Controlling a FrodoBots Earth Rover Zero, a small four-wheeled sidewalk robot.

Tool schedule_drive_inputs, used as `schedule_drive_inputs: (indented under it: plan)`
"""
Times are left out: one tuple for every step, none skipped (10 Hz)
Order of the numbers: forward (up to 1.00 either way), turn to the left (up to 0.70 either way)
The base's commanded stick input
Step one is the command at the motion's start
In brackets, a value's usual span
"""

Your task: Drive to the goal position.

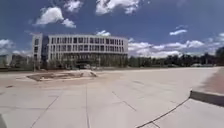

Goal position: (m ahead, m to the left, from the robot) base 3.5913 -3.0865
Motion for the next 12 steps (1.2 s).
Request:
schedule_drive_inputs:
  plan:
    - [0.7,-0.05]
    - [0.7,-0.35]
    - [0.7,-0.35]
    - [0.7,-0.35]
    - [0.7,-0.25]
    - [0.7,0.01]
    - [0.7,0.0]
    - [0.7,0.0]
    - [0.7,0.0]
    - [0.7,0.0]
    - [0.7,-0.22]
    - [0.7,-0.35]
